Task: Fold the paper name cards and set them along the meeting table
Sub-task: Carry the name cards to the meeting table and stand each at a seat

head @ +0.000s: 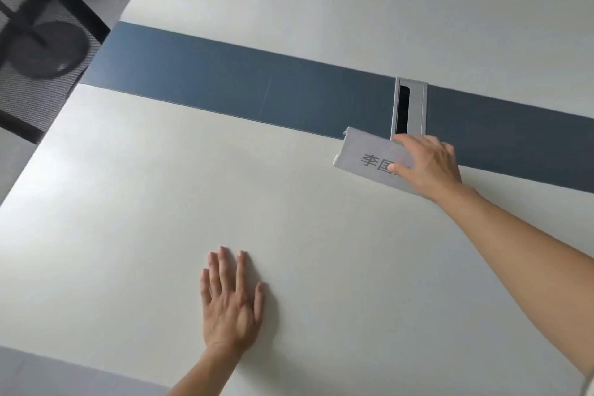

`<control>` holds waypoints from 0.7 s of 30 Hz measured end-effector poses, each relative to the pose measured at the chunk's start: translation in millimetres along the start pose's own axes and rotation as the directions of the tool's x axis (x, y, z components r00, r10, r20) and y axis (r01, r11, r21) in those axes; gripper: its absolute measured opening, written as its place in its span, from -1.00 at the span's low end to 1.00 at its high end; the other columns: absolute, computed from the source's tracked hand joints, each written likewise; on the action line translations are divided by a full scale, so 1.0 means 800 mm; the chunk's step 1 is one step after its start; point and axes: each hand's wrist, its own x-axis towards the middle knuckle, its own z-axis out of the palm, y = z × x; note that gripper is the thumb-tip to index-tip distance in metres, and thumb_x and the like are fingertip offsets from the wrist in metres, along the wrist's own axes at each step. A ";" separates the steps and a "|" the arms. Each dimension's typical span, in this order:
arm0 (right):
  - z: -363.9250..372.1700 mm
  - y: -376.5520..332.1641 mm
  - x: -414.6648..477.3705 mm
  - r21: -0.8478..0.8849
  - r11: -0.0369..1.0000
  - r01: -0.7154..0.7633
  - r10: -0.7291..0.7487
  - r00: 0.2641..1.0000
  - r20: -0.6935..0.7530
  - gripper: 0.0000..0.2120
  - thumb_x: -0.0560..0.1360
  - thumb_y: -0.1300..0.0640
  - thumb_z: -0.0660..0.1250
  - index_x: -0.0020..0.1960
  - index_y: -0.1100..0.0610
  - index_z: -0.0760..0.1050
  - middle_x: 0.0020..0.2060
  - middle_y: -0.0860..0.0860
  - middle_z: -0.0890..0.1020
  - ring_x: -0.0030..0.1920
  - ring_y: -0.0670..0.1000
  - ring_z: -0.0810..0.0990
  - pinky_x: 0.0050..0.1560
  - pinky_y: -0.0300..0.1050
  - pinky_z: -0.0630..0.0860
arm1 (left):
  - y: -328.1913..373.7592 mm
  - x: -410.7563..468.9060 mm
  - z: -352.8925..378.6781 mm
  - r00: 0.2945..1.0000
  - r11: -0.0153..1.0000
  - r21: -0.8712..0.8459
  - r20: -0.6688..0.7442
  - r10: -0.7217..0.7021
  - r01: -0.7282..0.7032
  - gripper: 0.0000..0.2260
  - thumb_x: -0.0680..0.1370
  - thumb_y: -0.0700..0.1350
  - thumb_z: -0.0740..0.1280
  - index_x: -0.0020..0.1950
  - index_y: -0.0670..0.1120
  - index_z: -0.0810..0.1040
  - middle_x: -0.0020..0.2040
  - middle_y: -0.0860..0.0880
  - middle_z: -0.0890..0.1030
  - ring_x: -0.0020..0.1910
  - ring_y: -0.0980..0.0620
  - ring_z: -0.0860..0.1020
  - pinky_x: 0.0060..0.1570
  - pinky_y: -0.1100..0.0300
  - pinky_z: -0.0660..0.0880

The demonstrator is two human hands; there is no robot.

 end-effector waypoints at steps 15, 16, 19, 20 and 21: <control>0.030 0.014 -0.043 -0.112 0.986 0.128 -0.141 0.982 -0.126 -0.44 0.51 0.06 0.31 0.47 0.08 0.25 0.46 0.10 0.35 0.50 0.23 0.16 0.49 0.27 -0.02 | 0.000 0.000 -0.002 1.000 1.000 -0.020 0.005 0.009 -0.009 -0.34 0.56 0.23 -0.16 0.50 -0.16 0.21 0.53 -0.28 0.15 0.53 -0.25 0.03 0.48 -0.08 -0.09; 0.030 0.016 -0.043 -0.109 0.984 0.137 -0.151 0.980 -0.130 -0.45 0.51 0.08 0.32 0.46 0.08 0.26 0.45 0.09 0.36 0.50 0.23 0.17 0.49 0.26 -0.02 | 0.000 0.000 -0.001 1.000 1.000 -0.020 0.004 0.011 -0.011 -0.34 0.56 0.23 -0.16 0.50 -0.16 0.21 0.53 -0.28 0.15 0.53 -0.25 0.03 0.48 -0.08 -0.08; 0.029 0.023 -0.037 -0.105 0.983 0.151 -0.165 0.977 -0.138 -0.47 0.52 0.14 0.32 0.45 0.07 0.28 0.43 0.10 0.38 0.49 0.24 0.19 0.48 0.26 -0.01 | -0.001 0.001 0.000 1.000 1.000 -0.020 -0.008 0.013 -0.013 -0.34 0.56 0.23 -0.16 0.51 -0.15 0.20 0.53 -0.27 0.14 0.53 -0.24 0.02 0.48 -0.08 -0.08; 0.028 0.024 -0.035 -0.108 0.983 0.150 -0.164 0.977 -0.137 -0.48 0.52 0.15 0.32 0.45 0.07 0.28 0.43 0.11 0.38 0.48 0.24 0.20 0.48 0.27 0.00 | -0.001 0.000 0.001 1.000 1.000 -0.021 -0.010 0.013 -0.014 -0.34 0.56 0.23 -0.16 0.51 -0.15 0.21 0.53 -0.27 0.14 0.53 -0.24 0.02 0.48 -0.08 -0.08; 0.028 0.025 -0.033 -0.113 0.983 0.145 -0.160 0.978 -0.133 -0.48 0.52 0.15 0.32 0.45 0.07 0.28 0.42 0.12 0.38 0.48 0.25 0.20 0.48 0.27 0.00 | -0.001 0.000 0.001 1.000 1.000 -0.022 -0.015 0.015 -0.015 -0.34 0.56 0.23 -0.16 0.51 -0.15 0.21 0.53 -0.27 0.15 0.53 -0.24 0.02 0.48 -0.08 -0.09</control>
